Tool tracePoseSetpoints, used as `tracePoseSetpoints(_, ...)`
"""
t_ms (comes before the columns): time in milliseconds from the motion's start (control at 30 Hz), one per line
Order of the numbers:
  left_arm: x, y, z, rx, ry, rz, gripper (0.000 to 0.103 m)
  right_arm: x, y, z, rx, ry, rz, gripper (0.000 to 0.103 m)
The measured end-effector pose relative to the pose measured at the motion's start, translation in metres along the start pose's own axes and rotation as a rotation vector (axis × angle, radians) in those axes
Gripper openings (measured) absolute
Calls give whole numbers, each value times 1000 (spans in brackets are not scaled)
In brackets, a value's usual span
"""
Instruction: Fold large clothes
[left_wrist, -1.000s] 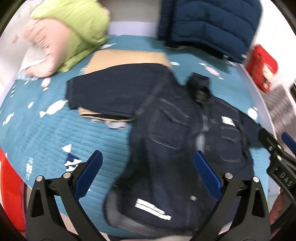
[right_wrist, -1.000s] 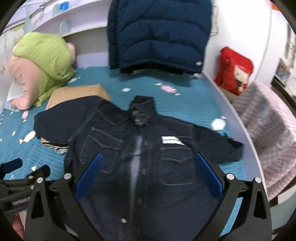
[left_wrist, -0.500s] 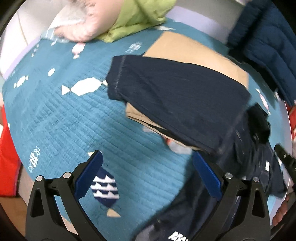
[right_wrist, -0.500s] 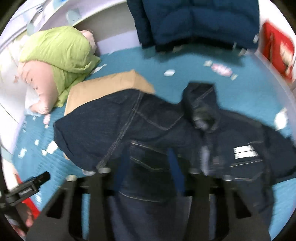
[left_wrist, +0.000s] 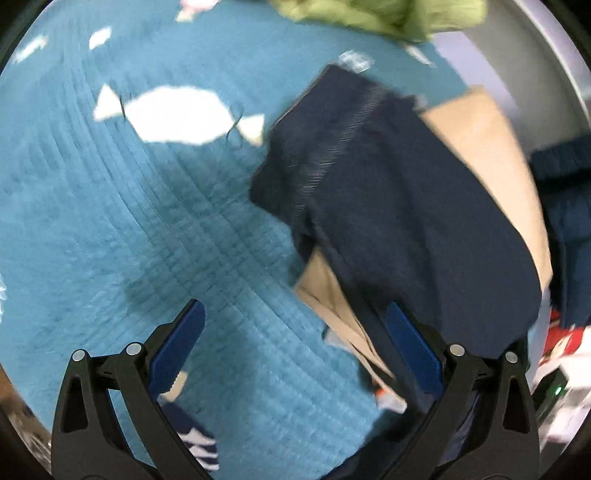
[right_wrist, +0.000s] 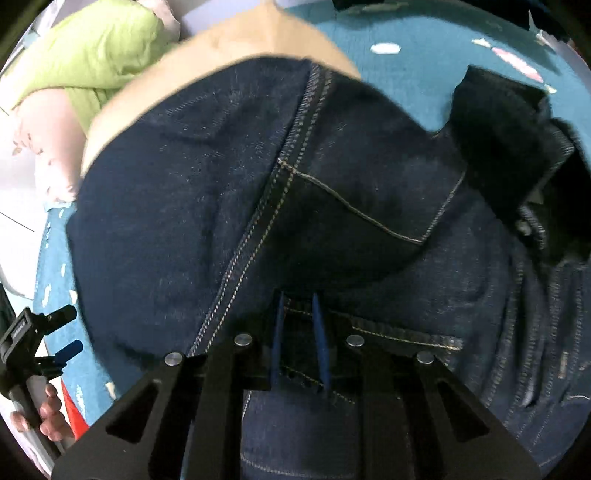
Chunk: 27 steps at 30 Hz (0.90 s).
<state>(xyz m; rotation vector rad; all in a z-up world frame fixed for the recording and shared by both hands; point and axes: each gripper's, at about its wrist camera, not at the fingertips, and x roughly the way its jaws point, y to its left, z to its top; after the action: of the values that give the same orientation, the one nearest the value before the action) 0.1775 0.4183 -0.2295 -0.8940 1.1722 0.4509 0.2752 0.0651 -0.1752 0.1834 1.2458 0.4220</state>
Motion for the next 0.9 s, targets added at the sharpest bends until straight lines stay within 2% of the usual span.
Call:
tracePoseSetpoints(67, 16, 13, 8, -91, 26, -89, 98, -7, 4, -2, -17, -8, -8, 16)
tracePoseSetpoints(133, 24, 24, 15, -174, 16, -179, 98, -14, 7, -3, -34, -13, -9, 16)
tracePoseSetpoints(267, 16, 42, 23, -295, -133, -245, 97, -27, 9, -6, -32, -17, 3, 16)
tracePoseSetpoints(300, 15, 44, 27, -302, -149, -279, 86, -30, 10, -7, -33, -18, 3, 16)
tracePoseSetpoints(333, 16, 43, 26, -306, -145, -325, 65, -35, 11, -9, -36, -21, 1, 16)
tracePoseSetpoints(367, 19, 43, 29, -308, -126, -376, 54, -37, 12, -10, -37, -22, 0, 16)
tracePoseSetpoints(400, 20, 41, 33, -306, -112, -413, 55, -43, 13, -11, -36, -23, -1, 16)
tracePoseSetpoints(433, 18, 38, 33, -288, -129, -407, 53, -42, 8, -8, -33, -22, 0, 16)
tracePoseSetpoints(533, 10, 24, 30, -174, -158, -378, 31, -46, -3, -8, -16, -22, 10, 16)
tracePoseSetpoints(600, 8, 25, 29, -179, -154, -399, 25, -52, -6, -9, -14, -23, 11, 16)
tracePoseSetpoints(633, 1, 25, 28, -179, -173, -419, 24, -59, -7, -10, -11, -23, 11, 16)
tracePoseSetpoints(700, -18, 24, 31, -136, -217, -404, 23, -62, -19, -4, 5, -26, 17, 16)
tracePoseSetpoints(800, -64, -4, 23, -15, -311, -331, 22, -74, -25, -8, 26, -40, 41, 15)
tracePoseSetpoints(900, -108, -37, 7, 97, -397, -311, 22, -97, -34, -16, 35, -73, 78, 14)
